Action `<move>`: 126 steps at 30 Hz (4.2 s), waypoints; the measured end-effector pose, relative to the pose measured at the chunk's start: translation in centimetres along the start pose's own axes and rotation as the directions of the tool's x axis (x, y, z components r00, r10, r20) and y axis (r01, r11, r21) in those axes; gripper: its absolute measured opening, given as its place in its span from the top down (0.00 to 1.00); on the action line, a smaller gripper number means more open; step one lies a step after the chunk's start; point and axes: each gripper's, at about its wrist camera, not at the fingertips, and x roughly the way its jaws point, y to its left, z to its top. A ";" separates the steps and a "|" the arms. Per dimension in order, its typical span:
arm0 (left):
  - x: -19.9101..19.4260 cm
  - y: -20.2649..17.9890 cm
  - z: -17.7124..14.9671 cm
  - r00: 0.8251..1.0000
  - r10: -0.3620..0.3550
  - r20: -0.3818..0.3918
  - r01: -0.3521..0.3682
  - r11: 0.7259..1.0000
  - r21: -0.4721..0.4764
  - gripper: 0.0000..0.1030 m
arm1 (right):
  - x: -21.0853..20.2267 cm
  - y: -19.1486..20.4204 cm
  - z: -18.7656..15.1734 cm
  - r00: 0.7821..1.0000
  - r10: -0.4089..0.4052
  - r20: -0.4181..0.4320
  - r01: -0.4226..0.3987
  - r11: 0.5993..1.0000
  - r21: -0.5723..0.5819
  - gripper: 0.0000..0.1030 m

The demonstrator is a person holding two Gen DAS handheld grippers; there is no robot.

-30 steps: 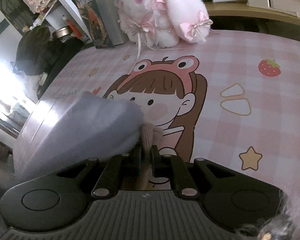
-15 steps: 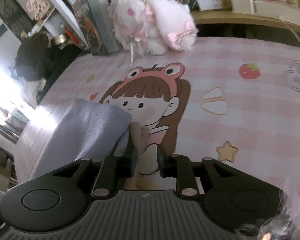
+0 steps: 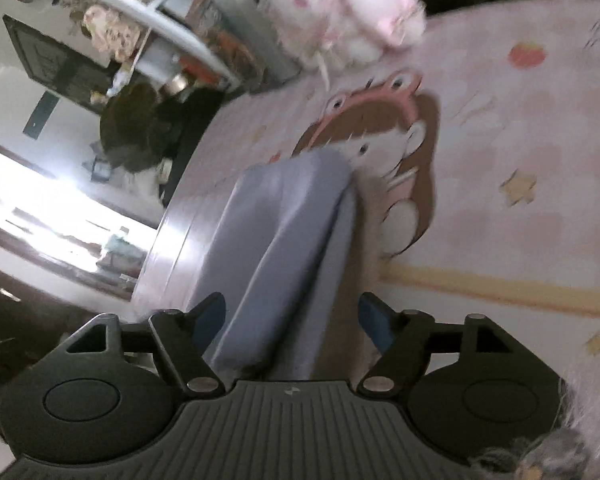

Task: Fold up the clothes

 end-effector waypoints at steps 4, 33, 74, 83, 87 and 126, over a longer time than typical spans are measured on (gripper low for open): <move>0.3 -0.6 -0.8 1.000 0.016 0.000 -0.016 0.999 0.041 0.61 | 0.4 0.8 -0.7 0.999 0.042 -0.028 -0.041 0.999 0.022 0.40; -0.7 -0.3 -0.8 1.000 0.015 0.007 -0.015 1.000 -0.008 0.52 | -1.8 3.7 -4.6 0.996 -0.010 0.091 0.026 0.983 -0.182 0.90; -4.1 1.3 -2.3 0.998 0.024 -0.056 -0.014 0.984 0.180 0.24 | -4.4 6.1 -12.0 0.892 -0.413 0.185 0.437 0.892 -0.116 0.20; -5.0 4.5 -2.3 0.996 -0.016 -0.084 0.033 0.977 0.211 0.23 | -3.1 9.5 -14.3 0.822 -0.534 0.199 0.554 0.830 -0.061 0.16; -5.2 5.7 -2.4 0.993 -0.051 -0.105 0.073 0.973 0.219 0.22 | -2.5 10.8 -15.1 0.805 -0.556 0.206 0.575 0.817 -0.041 0.16; 0.8 12.2 2.6 0.948 -0.298 -0.109 0.261 0.929 -0.263 0.23 | -1.6 7.3 -9.7 0.873 -0.439 0.214 0.401 0.894 0.197 0.16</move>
